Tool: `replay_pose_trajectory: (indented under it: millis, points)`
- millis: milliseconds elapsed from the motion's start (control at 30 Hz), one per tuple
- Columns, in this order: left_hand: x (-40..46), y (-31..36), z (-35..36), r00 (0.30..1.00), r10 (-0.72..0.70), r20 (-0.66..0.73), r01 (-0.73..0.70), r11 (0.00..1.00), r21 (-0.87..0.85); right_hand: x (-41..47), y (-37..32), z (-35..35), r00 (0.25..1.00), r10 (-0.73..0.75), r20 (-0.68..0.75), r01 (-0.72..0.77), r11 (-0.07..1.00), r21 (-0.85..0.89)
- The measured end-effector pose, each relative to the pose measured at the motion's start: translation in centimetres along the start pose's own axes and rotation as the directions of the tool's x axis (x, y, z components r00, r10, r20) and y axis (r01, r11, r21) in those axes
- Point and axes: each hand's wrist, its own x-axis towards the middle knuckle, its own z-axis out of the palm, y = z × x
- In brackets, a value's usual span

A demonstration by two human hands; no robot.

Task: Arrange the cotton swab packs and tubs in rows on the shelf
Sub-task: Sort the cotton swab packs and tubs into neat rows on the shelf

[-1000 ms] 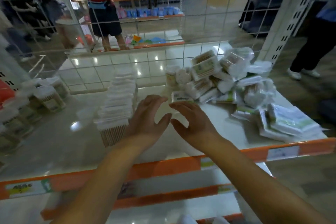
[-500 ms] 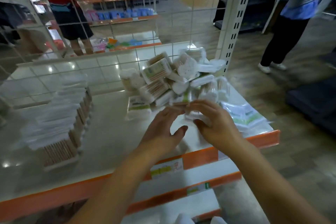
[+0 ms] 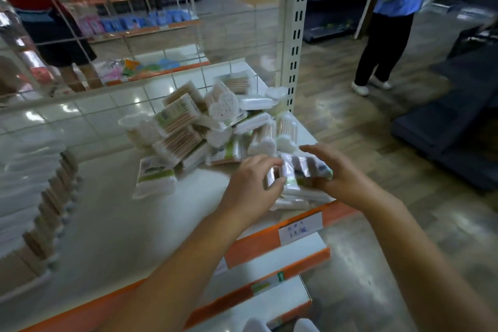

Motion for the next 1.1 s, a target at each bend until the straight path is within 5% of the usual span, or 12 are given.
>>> replay_pose_trajectory:
  millis: [67,200,433,633,833,1100]
  points:
    - [0.5,0.0,0.6,1.0,-0.006,0.023,0.006,1.0,0.012,0.1,0.0,-0.2,0.992,0.1,0.081,-0.108,0.989,0.105]
    - [1.0,-0.3,1.6,0.998,-0.027,0.049,0.027,1.0,0.008,0.4,0.7,-0.2,0.985,0.15,0.084,-0.154,0.987,0.044]
    - [1.0,-0.3,1.9,0.999,-0.012,0.033,0.015,0.996,-0.092,-0.3,0.5,-0.2,0.994,0.109,0.027,-0.111,0.989,0.098]
    - [0.8,-0.3,2.1,0.999,0.004,-0.046,-0.014,0.976,-0.219,-0.5,0.4,0.0,0.992,0.069,-0.102,-0.03,0.938,0.345]
    - [0.3,0.6,1.2,0.968,-0.122,-0.218,-0.023,0.824,-0.566,-0.2,-1.8,-0.9,0.984,0.121,-0.128,0.0,0.727,0.687]
    - [1.5,-0.6,-3.6,0.935,-0.324,-0.141,0.068,0.557,-0.828,2.3,-7.2,0.8,0.972,0.126,-0.2,0.097,0.561,0.822]
